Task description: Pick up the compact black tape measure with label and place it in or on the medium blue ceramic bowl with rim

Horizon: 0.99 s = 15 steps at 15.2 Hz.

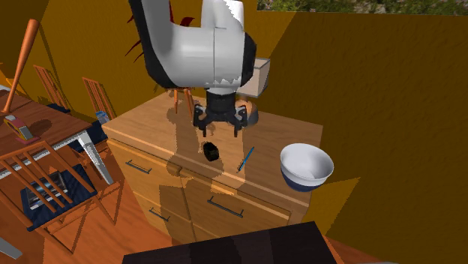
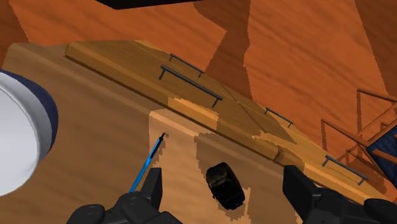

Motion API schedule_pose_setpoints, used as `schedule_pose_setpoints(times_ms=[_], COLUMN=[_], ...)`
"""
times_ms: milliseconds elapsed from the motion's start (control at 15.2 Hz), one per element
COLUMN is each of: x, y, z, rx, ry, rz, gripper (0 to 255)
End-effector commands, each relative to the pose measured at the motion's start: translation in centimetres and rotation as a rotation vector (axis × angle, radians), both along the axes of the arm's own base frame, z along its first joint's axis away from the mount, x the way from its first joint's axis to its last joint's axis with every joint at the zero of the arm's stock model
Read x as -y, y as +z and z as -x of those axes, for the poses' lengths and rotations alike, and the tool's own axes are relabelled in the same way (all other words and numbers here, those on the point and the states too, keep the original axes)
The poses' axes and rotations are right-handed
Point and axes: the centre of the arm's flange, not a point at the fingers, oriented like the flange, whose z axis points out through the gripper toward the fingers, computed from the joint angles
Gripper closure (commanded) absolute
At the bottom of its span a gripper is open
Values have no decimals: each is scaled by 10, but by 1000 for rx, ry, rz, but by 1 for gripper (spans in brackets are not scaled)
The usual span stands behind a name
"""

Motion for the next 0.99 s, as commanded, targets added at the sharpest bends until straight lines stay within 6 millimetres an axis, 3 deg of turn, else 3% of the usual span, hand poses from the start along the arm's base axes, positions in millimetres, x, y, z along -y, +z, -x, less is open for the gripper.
schedule_pose_setpoints(times_ms=[0,924], x=[-2,-17], y=[-21,-161], z=[-16,-126], rx=[14,97], ry=[5,43], rz=[-1,-21], gripper=[0,0])
